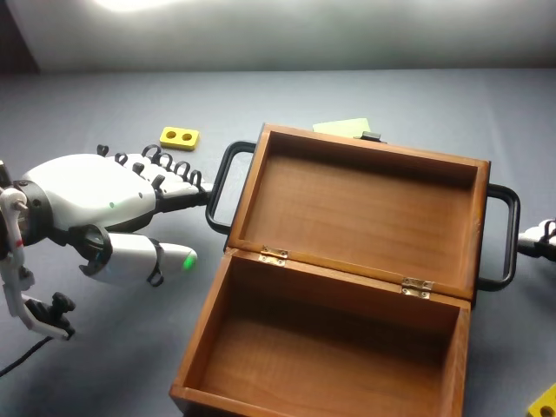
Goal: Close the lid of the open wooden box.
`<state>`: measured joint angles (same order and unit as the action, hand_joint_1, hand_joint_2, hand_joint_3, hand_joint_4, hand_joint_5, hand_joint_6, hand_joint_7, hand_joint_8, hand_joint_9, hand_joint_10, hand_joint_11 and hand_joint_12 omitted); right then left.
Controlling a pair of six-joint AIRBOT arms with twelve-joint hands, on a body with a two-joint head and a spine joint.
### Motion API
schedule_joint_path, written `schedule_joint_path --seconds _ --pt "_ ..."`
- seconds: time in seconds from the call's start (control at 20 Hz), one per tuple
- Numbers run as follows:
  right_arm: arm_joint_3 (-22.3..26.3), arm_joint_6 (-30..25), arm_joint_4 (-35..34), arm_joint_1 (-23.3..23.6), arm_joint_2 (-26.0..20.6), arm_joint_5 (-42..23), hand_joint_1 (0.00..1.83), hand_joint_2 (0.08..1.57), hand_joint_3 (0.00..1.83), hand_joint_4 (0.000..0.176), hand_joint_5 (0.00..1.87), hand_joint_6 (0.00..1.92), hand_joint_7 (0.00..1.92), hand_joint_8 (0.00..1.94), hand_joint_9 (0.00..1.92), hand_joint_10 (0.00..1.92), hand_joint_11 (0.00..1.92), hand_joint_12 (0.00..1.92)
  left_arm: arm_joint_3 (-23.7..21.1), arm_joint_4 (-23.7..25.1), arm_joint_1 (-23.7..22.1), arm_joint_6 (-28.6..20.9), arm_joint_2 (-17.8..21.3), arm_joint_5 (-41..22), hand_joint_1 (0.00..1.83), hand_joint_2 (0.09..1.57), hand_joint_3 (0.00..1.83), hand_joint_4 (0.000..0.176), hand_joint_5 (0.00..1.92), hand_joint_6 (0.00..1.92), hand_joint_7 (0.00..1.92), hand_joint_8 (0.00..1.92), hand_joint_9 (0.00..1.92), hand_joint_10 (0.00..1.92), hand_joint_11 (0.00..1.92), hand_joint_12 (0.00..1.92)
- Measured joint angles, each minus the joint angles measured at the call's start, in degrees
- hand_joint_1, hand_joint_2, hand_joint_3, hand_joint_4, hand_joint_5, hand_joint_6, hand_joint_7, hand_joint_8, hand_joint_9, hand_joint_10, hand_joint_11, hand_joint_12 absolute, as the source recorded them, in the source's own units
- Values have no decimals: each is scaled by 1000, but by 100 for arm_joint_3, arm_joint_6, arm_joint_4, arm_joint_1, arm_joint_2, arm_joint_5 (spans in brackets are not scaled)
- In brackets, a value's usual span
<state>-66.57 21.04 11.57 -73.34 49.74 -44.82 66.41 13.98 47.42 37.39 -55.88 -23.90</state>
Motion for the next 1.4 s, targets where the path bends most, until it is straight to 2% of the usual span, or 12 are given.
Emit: schedule_joint_path --seconds 0.3,0.4,0.8,0.95,1.05,1.4 --pt "-59 7 203 437 195 111 0 1250 12 0 0 0 0 0 0 0 139 41 7 -2 -7 2 -4 28 0 1433 3 0 113 0 110 0 111 1 73 75" --pt "-85 15 249 535 284 188 0 1241 7 0 0 0 0 0 0 0 103 23 44 -7 -31 2 -39 76 0 1434 2 0 111 0 99 0 116 1 75 78" --pt "-166 11 208 697 372 219 0 1260 7 0 0 0 0 0 0 0 125 32 238 -57 -162 11 -295 282 0 1344 0 0 103 0 94 2 85 0 69 74" --pt "-168 -48 168 713 385 92 0 1247 0 0 0 0 0 0 0 0 114 27 208 -210 -140 15 -282 114 0 1370 0 0 91 0 88 0 67 0 60 70" --pt "-166 -116 140 713 398 -111 0 1241 0 0 0 0 0 0 0 0 103 22 31 -409 -70 109 -168 -140 0 1416 11 0 65 0 62 0 64 0 52 67" --pt "11 -203 -20 750 337 -798 0 1271 11 0 0 0 0 0 10 4 150 41 -372 -872 267 289 195 -1003 90 1472 1 0 5 1 117 5 168 16 70 118"
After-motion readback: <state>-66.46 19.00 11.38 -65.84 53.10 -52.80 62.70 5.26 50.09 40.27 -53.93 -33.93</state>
